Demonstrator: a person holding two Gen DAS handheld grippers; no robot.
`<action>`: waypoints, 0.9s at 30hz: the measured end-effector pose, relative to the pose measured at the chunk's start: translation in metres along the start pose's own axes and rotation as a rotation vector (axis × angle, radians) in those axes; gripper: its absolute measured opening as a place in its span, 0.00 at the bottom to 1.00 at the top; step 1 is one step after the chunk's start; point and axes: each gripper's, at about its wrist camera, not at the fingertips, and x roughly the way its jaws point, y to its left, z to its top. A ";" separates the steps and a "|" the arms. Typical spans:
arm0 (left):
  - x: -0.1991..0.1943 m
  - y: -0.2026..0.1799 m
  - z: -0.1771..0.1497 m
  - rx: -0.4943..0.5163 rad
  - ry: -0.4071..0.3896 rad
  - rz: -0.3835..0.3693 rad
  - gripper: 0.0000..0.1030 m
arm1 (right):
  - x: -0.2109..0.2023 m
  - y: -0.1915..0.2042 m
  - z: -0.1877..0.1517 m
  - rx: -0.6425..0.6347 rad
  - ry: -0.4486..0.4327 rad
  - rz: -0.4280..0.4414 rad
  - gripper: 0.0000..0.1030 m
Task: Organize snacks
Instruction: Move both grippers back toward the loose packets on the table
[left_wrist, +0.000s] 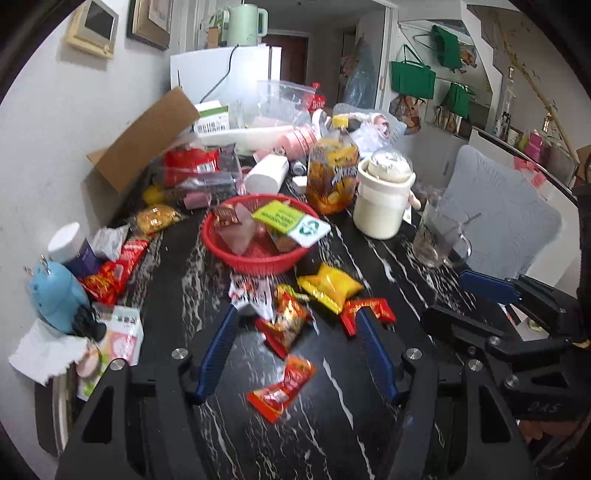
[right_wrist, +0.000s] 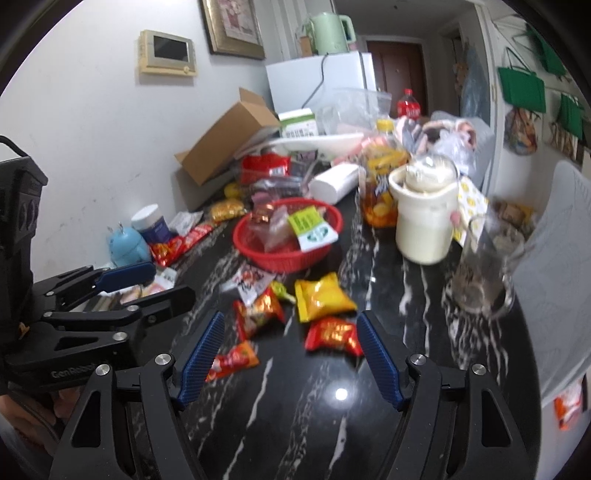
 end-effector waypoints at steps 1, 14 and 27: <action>0.001 0.000 -0.004 -0.002 0.006 -0.002 0.63 | 0.001 -0.001 -0.003 0.005 0.007 0.001 0.72; 0.026 0.017 -0.049 -0.055 0.112 -0.030 0.63 | 0.034 -0.001 -0.041 0.048 0.116 0.044 0.72; 0.041 0.058 -0.075 -0.156 0.179 0.004 0.63 | 0.084 0.024 -0.060 0.038 0.239 0.147 0.71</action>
